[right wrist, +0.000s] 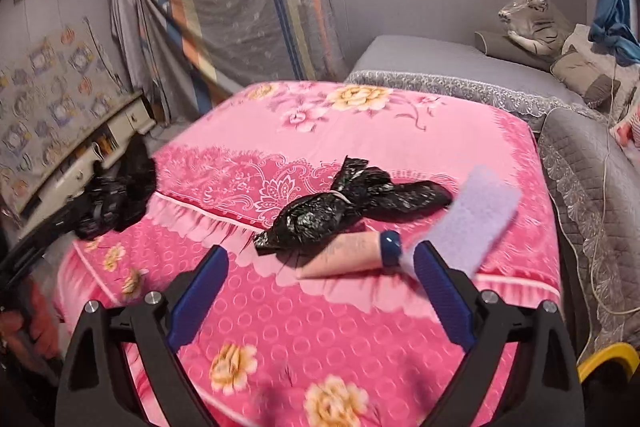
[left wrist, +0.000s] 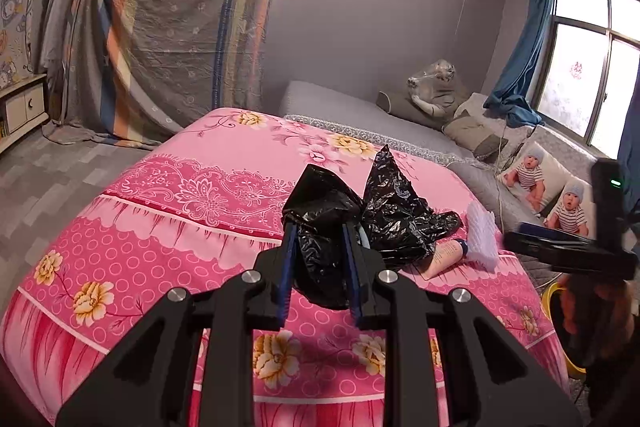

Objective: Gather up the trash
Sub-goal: 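Grasp a second black plastic bag with the right tool while the left tool holds its bag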

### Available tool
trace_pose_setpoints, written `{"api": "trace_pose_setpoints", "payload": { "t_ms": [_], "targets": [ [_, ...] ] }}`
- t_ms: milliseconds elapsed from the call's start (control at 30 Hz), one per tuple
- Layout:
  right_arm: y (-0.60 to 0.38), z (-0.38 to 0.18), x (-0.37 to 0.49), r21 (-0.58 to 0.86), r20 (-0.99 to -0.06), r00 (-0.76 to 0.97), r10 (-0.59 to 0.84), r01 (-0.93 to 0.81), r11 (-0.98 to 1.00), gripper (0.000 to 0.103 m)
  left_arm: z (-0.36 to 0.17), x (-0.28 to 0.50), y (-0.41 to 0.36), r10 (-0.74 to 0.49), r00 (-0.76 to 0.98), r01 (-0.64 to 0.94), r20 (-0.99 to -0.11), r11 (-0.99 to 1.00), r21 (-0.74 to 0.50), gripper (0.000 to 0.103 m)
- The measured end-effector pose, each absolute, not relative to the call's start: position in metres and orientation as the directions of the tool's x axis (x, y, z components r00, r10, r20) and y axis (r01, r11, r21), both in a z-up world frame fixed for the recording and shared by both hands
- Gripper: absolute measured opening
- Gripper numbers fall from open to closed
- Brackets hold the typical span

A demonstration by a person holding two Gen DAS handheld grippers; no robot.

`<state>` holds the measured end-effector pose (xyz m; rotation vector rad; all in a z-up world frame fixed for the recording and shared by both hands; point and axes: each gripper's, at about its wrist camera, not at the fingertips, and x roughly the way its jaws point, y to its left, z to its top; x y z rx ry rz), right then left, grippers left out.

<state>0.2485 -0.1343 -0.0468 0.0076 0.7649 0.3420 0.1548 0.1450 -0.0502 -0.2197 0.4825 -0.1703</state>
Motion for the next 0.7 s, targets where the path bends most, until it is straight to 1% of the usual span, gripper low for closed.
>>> {"api": "trace_pose_setpoints", "payload": {
  "t_ms": [100, 233, 367, 433, 500, 567, 600, 633, 667, 700],
  "targets": [
    [-0.105, -0.063, 0.284, 0.079, -0.737, 0.63, 0.245, -0.28, 0.957, 0.09, -0.051, 0.152, 0.142, -0.199, 0.881, 0.108, -0.43, 0.968, -0.226, 0.021],
    [-0.084, -0.083, 0.318, 0.011, -0.779, 0.608, 0.155, -0.234, 0.972, 0.09, -0.054, 0.15, 0.143, -0.196, 0.884, 0.109, -0.425, 0.969, -0.22, 0.021],
    [-0.079, -0.102, 0.342, 0.007, -0.813, 0.568, 0.125, -0.207, 0.978, 0.09, -0.059, 0.151, 0.144, -0.207, 0.877, 0.113, -0.435, 0.966, -0.233, 0.021],
    [-0.075, -0.111, 0.35, -0.017, -0.825, 0.555, 0.102, -0.205, 0.979, 0.085, -0.061, 0.15, 0.146, -0.201, 0.879, 0.108, -0.433, 0.968, -0.228, 0.021],
    [-0.071, -0.117, 0.355, -0.014, -0.837, 0.537, 0.105, -0.213, 0.977, 0.066, -0.062, 0.15, 0.147, -0.205, 0.877, 0.11, -0.434, 0.966, -0.234, 0.021],
    [-0.069, -0.124, 0.359, -0.003, -0.852, 0.51, 0.117, -0.229, 0.973, 0.053, -0.062, 0.149, 0.15, -0.205, 0.876, 0.106, -0.437, 0.965, -0.241, 0.021],
    [-0.069, -0.123, 0.358, -0.003, -0.85, 0.512, 0.121, -0.234, 0.972, 0.046, -0.063, 0.149, 0.151, -0.205, 0.876, 0.105, -0.437, 0.965, -0.241, 0.021],
    [-0.068, -0.121, 0.356, 0.0, -0.842, 0.523, 0.134, -0.247, 0.969, 0.042, -0.062, 0.148, 0.152, -0.2, 0.877, 0.101, -0.436, 0.966, -0.239, 0.021],
    [-0.067, -0.117, 0.353, 0.007, -0.837, 0.527, 0.147, -0.259, 0.966, 0.035, -0.062, 0.147, 0.153, -0.194, 0.879, 0.096, -0.436, 0.967, -0.236, 0.021],
    [-0.067, -0.111, 0.35, 0.03, -0.829, 0.53, 0.182, -0.283, 0.959, 0.029, -0.062, 0.145, 0.152, -0.187, 0.88, 0.091, -0.437, 0.968, -0.232, 0.021]
  ]
}}
